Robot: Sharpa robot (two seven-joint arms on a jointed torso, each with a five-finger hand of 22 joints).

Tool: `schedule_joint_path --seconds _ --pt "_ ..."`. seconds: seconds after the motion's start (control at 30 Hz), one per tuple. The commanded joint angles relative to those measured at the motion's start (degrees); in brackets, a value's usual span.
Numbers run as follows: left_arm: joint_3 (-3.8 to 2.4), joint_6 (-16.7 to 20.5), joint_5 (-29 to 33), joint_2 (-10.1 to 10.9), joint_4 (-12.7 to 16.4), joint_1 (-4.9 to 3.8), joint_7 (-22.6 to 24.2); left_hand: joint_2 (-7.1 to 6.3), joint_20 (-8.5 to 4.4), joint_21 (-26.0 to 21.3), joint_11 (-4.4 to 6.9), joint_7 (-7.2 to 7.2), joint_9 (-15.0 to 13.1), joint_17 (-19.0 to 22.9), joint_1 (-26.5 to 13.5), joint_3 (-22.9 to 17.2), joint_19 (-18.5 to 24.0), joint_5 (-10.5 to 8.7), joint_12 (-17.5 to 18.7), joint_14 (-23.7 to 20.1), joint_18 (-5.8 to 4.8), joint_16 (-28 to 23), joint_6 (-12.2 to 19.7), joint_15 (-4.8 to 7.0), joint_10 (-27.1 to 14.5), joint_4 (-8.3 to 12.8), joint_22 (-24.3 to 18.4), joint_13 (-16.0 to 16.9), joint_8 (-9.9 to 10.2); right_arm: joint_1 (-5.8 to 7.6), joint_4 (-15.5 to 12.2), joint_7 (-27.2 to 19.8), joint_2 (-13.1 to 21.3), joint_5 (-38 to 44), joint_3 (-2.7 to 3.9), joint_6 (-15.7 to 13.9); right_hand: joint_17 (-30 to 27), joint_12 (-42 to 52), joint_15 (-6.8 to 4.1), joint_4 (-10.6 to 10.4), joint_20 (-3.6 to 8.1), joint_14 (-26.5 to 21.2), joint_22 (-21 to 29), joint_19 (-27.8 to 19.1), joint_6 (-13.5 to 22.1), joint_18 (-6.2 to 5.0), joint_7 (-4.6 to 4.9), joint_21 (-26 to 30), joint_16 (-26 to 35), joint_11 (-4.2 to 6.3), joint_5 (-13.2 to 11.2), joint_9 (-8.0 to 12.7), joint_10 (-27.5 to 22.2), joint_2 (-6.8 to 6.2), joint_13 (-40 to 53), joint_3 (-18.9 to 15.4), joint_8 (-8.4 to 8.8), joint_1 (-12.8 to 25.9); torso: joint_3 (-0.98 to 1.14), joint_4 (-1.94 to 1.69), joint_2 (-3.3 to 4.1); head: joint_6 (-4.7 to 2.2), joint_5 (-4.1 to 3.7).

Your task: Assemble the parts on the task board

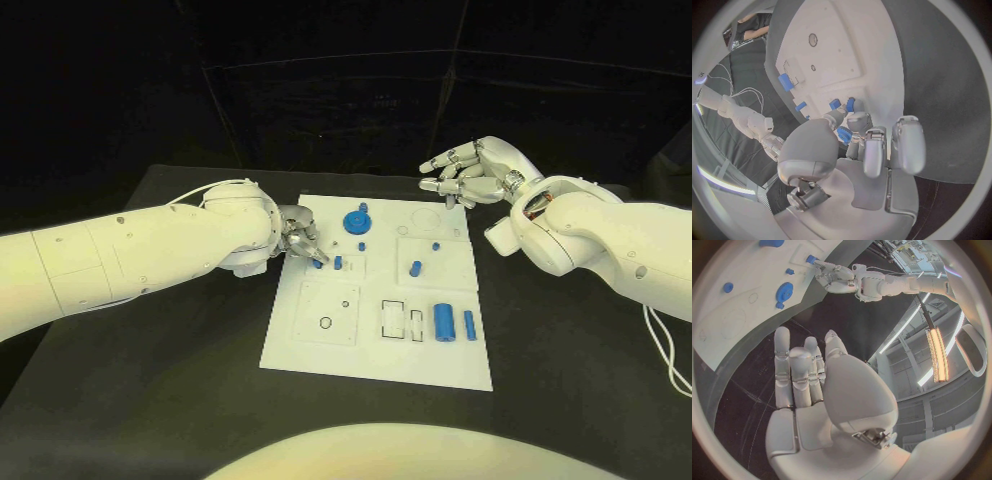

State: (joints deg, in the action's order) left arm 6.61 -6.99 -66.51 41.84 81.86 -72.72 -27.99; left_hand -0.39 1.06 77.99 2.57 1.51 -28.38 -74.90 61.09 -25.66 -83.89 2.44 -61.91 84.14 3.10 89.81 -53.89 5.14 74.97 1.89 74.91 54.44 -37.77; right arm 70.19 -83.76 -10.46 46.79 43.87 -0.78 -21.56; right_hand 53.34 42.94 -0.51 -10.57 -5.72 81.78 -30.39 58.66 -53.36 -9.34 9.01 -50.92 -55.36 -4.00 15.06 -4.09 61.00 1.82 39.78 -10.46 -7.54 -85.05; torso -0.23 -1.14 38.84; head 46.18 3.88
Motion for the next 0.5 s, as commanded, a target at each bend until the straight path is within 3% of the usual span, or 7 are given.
schedule_joint_path --seconds 0.03,0.23,0.5 --pt "0.18 -1.85 0.78 -0.09 -0.08 0.2 -0.7 -0.25 -0.33 0.37 -0.13 -0.05 0.09 -15.1 -0.88 -0.05 -1.58 0.39 -0.27 5.86 0.15 0.19 -0.4 0.44 0.41 -0.36 0.56 0.09 -0.18 0.1 -0.17 -0.5 0.01 -0.11 0.03 0.22 0.07 0.24 0.11 -0.08 -0.22 -0.28 0.06 -0.25 0.49 -1.18 -0.07 0.39 0.3 0.09 0.29 0.05 -0.31 0.41 -0.06 -0.32 -0.14 0.04 -0.01 -0.07 -0.02 0.07 -0.04" --pt "0.18 -1.33 0.78 -0.13 -0.39 0.2 -0.8 -0.87 -0.38 0.38 -0.11 -0.08 0.16 -15.1 -2.58 -0.02 -1.61 0.38 -0.34 5.86 0.14 0.19 -0.75 0.48 0.54 -1.05 0.63 0.1 -0.3 0.1 -0.16 -0.51 -0.02 -0.11 0.03 0.2 -0.03 0.27 0.12 -0.09 -0.23 -0.31 0.07 -0.24 0.51 -1.17 -0.07 0.42 0.45 0.08 0.28 0.05 -0.34 0.42 -0.09 -0.37 -0.15 0.03 -0.02 -0.07 -0.04 0.06 -0.06" --pt "0.18 -0.16 0.79 -0.22 -0.75 0.2 -0.86 -1.98 -0.36 0.33 -0.25 0.08 0.27 -15.1 -7.23 1.85 -1.63 0.36 -0.48 5.86 0.13 0.19 -1.26 0.4 0.7 -3.76 0.67 0.09 -0.54 0.1 -0.14 -0.52 -0.03 -0.11 0.03 0.17 -0.12 0.29 0.13 -0.15 -0.23 -0.35 0.08 -0.24 0.53 -1.17 -0.06 0.44 0.58 0.06 0.27 0.05 -0.36 0.43 -0.11 -0.43 -0.15 0.11 -0.01 -0.05 -0.03 0.13 -0.09"
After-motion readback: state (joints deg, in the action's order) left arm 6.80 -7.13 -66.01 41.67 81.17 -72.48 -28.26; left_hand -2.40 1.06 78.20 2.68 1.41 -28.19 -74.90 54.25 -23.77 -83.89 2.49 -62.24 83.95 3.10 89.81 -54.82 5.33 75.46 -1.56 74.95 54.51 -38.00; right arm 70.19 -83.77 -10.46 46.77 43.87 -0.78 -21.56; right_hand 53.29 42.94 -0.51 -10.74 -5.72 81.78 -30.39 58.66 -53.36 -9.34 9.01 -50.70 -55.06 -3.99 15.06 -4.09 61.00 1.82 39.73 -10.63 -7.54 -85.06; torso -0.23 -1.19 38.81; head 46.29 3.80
